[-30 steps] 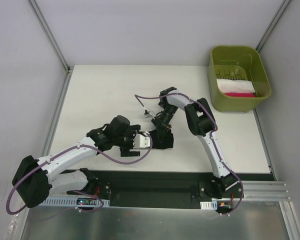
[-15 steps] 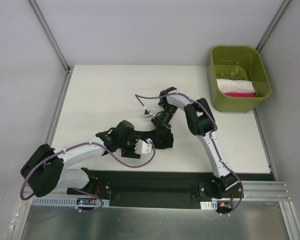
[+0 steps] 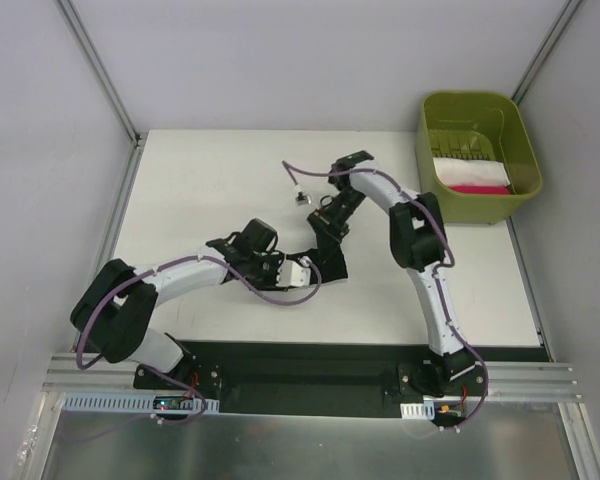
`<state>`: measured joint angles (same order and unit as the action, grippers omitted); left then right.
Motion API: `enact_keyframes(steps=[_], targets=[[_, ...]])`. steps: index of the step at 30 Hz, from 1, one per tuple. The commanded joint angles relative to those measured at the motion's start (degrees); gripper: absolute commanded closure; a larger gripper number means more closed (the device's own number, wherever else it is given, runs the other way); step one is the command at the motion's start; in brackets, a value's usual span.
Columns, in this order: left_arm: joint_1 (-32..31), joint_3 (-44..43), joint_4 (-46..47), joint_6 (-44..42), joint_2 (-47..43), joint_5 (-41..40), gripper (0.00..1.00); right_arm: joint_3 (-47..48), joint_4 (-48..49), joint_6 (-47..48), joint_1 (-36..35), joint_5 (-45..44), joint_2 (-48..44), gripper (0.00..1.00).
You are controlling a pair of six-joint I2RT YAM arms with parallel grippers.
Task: Roll the t-shirts
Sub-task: Roll the T-shirt to the center of the board.
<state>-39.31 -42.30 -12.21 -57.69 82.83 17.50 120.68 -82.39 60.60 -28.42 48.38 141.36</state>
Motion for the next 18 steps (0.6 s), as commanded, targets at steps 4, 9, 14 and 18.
enact_keyframes(steps=[4, 9, 14, 18], targets=[[9.41, -13.31, -21.79, 3.91, 10.07, 22.04, 0.62, -42.89, 55.73, -17.34, 14.09, -24.45, -50.42, 0.04], [10.75, -20.35, -33.62, 0.57, 15.76, 29.78, 0.62, -53.84, 60.79, -10.64, 12.09, -7.25, -62.19, 0.04], [10.92, -27.3, -43.16, -3.39, 22.11, 35.06, 0.67, -55.43, 50.4, 7.59, -3.29, -17.18, -60.11, 0.04], [11.36, -28.27, -43.86, -2.87, 23.78, 35.5, 0.67, -65.66, 57.7, 17.51, -8.04, -16.91, -62.7, 0.04]])
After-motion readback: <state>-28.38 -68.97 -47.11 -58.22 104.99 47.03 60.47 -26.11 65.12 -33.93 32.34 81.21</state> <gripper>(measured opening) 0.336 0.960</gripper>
